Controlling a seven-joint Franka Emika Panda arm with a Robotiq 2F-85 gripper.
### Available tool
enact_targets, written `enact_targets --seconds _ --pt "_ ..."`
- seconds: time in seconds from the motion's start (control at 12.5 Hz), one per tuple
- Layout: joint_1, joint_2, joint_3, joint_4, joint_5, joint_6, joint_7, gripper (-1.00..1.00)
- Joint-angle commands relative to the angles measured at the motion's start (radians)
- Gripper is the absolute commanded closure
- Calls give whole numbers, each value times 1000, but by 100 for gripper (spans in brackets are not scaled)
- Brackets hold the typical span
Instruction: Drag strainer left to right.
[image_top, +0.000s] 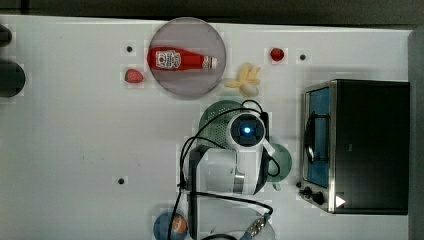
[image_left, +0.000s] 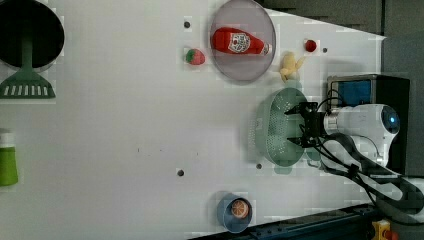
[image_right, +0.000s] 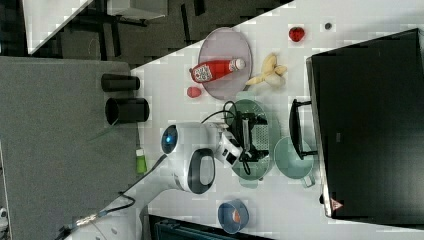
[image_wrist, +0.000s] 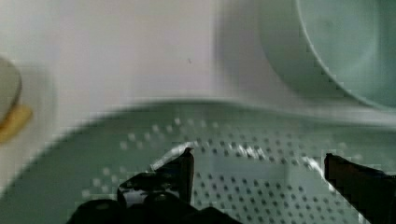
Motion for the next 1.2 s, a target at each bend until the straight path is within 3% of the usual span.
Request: enact_targets --seconds 0.08,0.32,0.64,0.96,1.2 --pt "-5 -149 52 13 -3 -67 -247 -100" --pt "-5 -313 56 92 -1 -316 -473 -100" --pt "-5 -482 57 280 0 -681 -637 -100" --pt "-4 -539 61 472 5 -987 -662 -100" --pt "-3 -541 62 556 16 -1067 -673 -100"
